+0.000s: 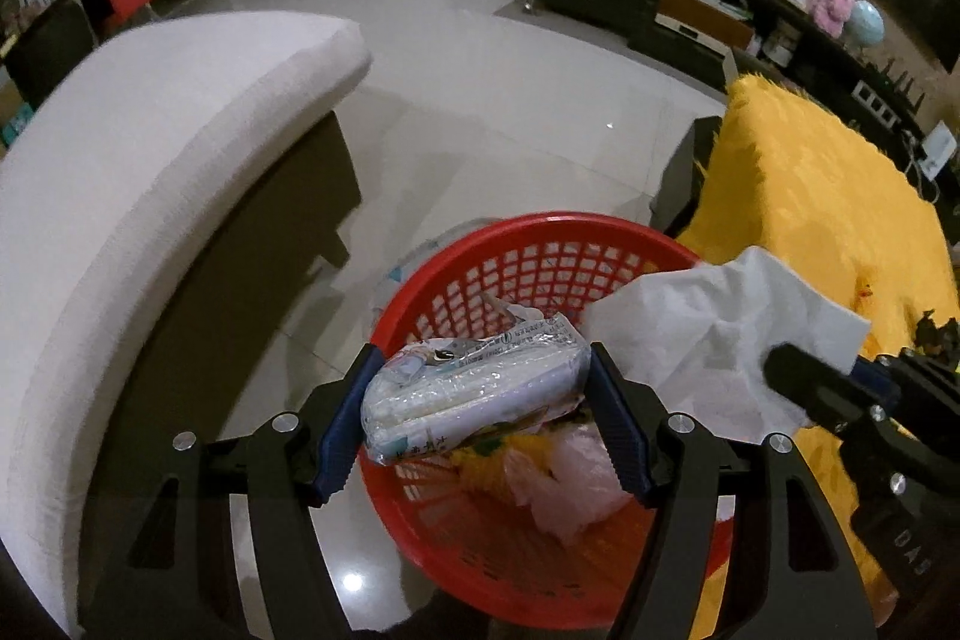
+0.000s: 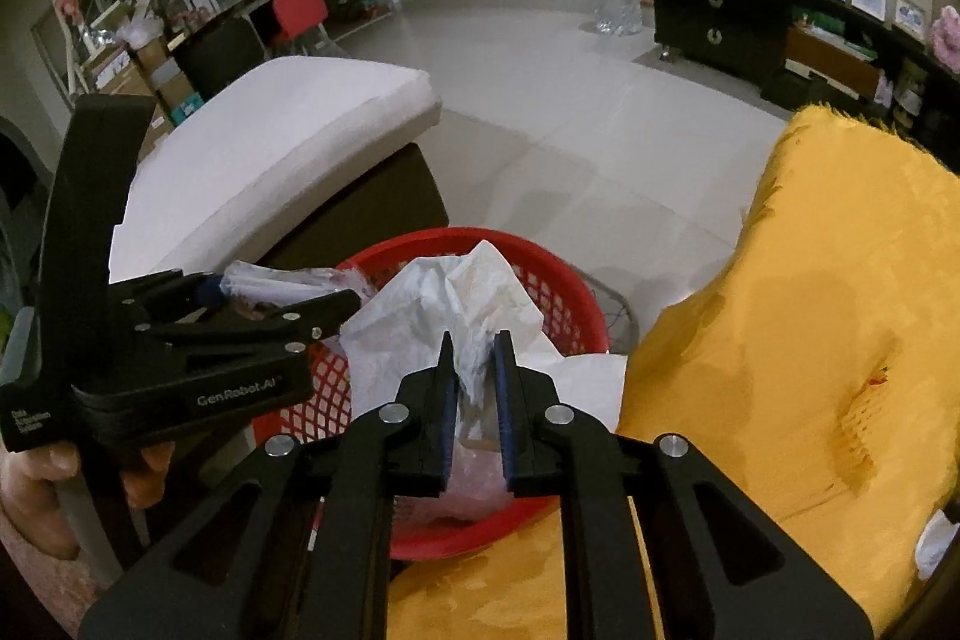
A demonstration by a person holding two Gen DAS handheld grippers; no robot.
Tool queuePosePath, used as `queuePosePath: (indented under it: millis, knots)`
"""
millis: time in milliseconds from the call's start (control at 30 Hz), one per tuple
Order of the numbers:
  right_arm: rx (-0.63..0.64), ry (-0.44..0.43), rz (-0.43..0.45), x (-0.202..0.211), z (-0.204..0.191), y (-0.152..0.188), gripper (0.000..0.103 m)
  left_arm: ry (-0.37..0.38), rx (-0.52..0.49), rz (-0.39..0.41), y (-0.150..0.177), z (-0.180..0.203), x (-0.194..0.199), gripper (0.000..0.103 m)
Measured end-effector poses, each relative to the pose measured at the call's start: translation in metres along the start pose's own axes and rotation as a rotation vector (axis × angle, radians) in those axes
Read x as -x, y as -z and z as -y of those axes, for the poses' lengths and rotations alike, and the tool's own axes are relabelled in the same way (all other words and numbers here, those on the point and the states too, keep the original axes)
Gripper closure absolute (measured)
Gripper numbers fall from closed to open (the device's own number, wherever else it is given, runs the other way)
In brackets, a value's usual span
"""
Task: Collect trash
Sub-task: 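Open both tools to drop the packet and tissue into the basket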
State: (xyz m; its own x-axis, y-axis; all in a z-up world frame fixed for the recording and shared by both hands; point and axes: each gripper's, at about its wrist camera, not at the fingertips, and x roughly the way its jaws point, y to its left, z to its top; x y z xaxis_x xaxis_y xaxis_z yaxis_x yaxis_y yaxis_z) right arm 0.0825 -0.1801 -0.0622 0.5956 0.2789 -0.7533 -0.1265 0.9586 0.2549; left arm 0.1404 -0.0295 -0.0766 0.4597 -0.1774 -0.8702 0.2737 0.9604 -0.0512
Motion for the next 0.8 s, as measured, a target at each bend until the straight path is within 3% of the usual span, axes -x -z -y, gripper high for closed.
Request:
queuePosePath:
  millis: [67,167,333,600,800]
  knots:
    - [-0.019,-0.005,0.004,0.003,0.003,0.0,0.07,0.012,0.01,-0.011,0.0,-0.001,-0.003,0.037]
    - [-0.036,-0.001,0.023,0.009,0.006,0.0,0.058,0.018,0.016,-0.015,0.0,-0.001,-0.003,0.035]
    - [-0.064,0.005,0.049,0.021,0.013,-0.001,0.058,0.022,0.022,-0.008,-0.001,-0.001,-0.002,0.033]
    - [-0.109,0.039,0.103,0.047,0.031,-0.002,0.056,0.03,-0.021,0.099,-0.006,0.01,0.02,0.023]
    - [-0.132,0.068,0.129,0.06,0.044,-0.002,0.056,0.022,-0.031,0.112,-0.006,0.014,0.021,0.023]
